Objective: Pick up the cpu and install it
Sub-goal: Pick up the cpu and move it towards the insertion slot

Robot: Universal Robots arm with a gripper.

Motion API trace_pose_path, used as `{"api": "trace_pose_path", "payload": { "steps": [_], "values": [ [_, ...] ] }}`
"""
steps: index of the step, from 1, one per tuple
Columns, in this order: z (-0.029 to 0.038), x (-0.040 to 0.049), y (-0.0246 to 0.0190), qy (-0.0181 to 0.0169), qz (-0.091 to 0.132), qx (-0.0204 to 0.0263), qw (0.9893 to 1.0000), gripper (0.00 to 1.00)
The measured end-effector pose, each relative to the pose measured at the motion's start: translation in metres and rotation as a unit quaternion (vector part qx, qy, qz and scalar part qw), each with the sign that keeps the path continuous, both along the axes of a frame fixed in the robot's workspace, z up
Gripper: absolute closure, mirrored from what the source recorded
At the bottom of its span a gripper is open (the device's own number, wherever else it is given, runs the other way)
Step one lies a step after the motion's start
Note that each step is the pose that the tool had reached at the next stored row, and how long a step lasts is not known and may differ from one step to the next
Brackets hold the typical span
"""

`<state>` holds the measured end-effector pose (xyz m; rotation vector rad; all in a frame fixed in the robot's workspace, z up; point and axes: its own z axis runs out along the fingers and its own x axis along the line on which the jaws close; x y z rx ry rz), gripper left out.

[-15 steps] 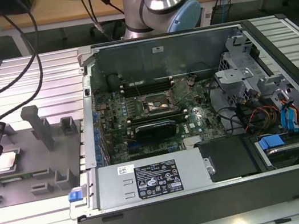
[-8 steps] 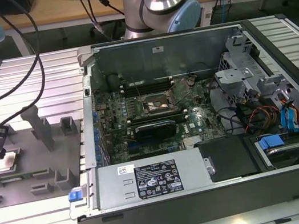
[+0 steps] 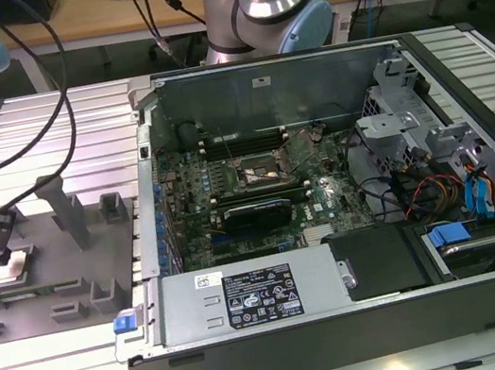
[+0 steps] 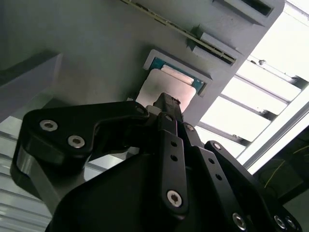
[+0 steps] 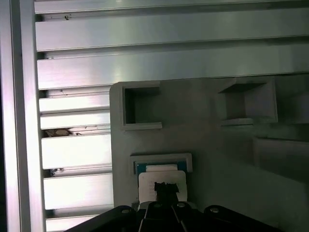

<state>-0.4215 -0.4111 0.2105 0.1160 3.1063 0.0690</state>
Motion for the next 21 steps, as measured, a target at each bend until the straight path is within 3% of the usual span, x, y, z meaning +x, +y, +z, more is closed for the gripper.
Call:
{"api": "trace_pose_path", "payload": {
  "steps": [6,7,8,12,13,14,21],
  "values": [
    [0.0,0.0,-0.0004,0.0,0.0,0.0,1.0,0.89],
    [0.0,0.0,-0.0004,0.0,0.0,0.0,1.0,0.83],
    [0.0,0.0,-0.0005,0.0,0.0,0.0,1.0,0.83],
    [0.0,0.0,-0.0006,0.0,0.0,0.0,1.0,0.58],
    [0.0,0.0,-0.0007,0.0,0.0,0.0,1.0,0.58],
    [0.0,0.0,-0.0007,0.0,0.0,0.0,1.0,0.52],
    [-0.005,-0.0001,-0.0008,0.0,0.0,0.0,1.0,0.52]
  ]
}}
